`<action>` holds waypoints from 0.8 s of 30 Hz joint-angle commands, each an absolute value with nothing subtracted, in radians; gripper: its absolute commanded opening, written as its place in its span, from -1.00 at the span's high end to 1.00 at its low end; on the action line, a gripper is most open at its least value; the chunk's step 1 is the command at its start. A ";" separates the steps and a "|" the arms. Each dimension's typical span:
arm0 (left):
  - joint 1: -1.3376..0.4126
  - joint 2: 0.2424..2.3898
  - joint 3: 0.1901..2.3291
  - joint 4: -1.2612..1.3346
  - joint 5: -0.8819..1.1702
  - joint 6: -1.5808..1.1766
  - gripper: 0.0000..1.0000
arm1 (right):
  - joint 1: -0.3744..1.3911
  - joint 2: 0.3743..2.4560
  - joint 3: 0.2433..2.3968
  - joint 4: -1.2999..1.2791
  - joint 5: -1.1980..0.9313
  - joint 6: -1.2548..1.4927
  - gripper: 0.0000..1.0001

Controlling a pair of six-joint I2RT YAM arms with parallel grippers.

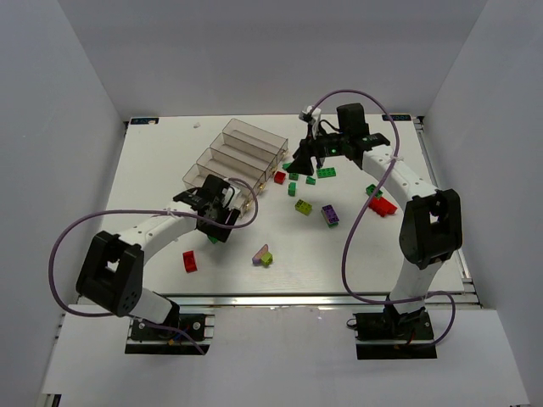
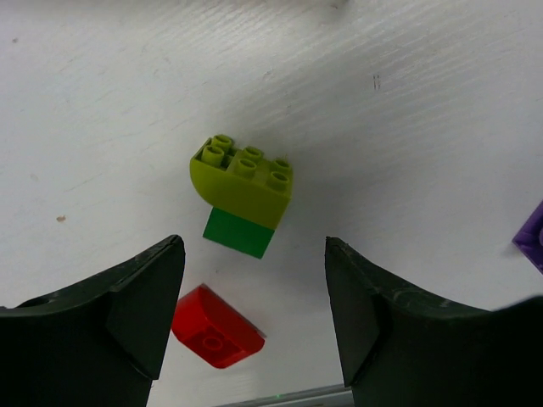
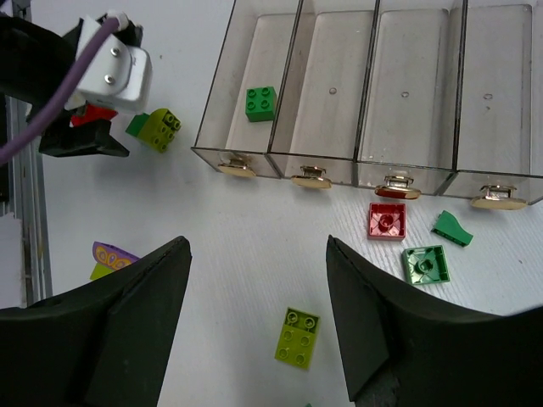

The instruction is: Sort the legos into containers by color

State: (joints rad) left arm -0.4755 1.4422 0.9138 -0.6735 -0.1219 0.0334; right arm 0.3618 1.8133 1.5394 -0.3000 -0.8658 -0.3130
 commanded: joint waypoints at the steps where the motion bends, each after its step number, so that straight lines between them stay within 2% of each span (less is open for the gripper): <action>1: -0.479 1.465 0.876 -0.594 -0.087 0.110 -0.53 | 0.351 1.770 1.545 -0.279 -0.888 -0.299 -0.41; 11: -0.466 1.526 0.838 -0.525 -0.104 0.152 -0.39 | 0.342 1.759 1.532 -0.268 -0.897 -0.284 -0.41; 14: -0.466 1.546 0.842 -0.519 -0.091 0.153 -0.25 | 0.344 1.755 1.532 -0.267 -0.896 -0.284 -0.41; 18: -0.466 1.548 0.841 -0.509 -0.106 0.149 -0.21 | 0.344 1.750 1.526 -0.268 -0.896 -0.285 -0.41; 21: -0.465 1.536 0.847 -0.518 -0.117 0.143 0.09 | 0.342 1.744 1.522 -0.276 -0.897 -0.291 -0.41; 22: -0.465 1.523 0.854 -0.526 -0.118 0.137 0.40 | 0.344 1.743 1.519 -0.290 -0.899 -0.299 -0.41; 24: -0.466 1.494 0.871 -0.538 -0.114 0.106 0.63 | 0.350 1.738 1.516 -0.307 -0.910 -0.313 -0.41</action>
